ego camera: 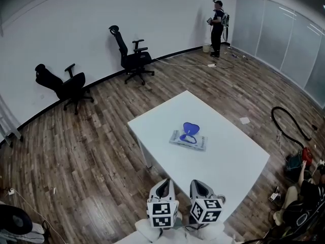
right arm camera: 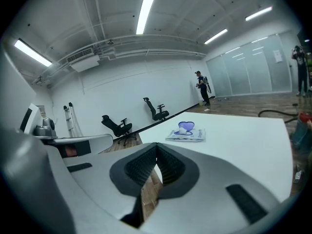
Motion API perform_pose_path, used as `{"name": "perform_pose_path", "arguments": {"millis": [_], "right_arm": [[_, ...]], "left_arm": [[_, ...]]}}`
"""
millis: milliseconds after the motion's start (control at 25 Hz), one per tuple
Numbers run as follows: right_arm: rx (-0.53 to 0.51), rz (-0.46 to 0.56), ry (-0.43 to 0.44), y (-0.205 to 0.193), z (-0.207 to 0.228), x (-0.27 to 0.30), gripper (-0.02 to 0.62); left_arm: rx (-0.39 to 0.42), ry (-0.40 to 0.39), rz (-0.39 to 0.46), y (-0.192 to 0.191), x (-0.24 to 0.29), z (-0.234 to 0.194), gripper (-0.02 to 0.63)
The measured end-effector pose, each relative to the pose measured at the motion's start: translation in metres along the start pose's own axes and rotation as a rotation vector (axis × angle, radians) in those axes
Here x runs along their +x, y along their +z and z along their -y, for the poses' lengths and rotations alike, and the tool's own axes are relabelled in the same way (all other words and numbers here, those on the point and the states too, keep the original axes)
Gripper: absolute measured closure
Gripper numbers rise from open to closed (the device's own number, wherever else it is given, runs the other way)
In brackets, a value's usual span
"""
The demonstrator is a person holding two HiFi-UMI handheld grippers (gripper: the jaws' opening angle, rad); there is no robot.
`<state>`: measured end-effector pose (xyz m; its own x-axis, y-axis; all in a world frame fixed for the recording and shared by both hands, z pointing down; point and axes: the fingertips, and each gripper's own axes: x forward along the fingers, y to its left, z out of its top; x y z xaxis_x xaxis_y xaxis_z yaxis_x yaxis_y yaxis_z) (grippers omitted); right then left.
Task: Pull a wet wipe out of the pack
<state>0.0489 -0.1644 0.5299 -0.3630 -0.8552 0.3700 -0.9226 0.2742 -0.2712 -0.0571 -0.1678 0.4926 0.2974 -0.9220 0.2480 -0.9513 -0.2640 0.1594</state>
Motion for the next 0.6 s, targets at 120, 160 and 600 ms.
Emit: {"name": "perform_pose_path", "arguments": {"millis": [120,160,600], "right_arm": [[-0.007,-0.001,0.006,0.009,0.006,0.011,0.586],[-0.008,-0.002,0.007,0.012,0.009,0.015,0.586],[-0.003,-0.017,-0.001,0.032,0.037,0.053,0.586]], "left_arm": [[-0.002,0.002,-0.003,0.004,0.017,0.000,0.609],[-0.002,0.001,-0.004,0.006,0.022,0.000,0.611],[0.017,-0.021,-0.026,0.016,0.075,0.007,0.609]]}}
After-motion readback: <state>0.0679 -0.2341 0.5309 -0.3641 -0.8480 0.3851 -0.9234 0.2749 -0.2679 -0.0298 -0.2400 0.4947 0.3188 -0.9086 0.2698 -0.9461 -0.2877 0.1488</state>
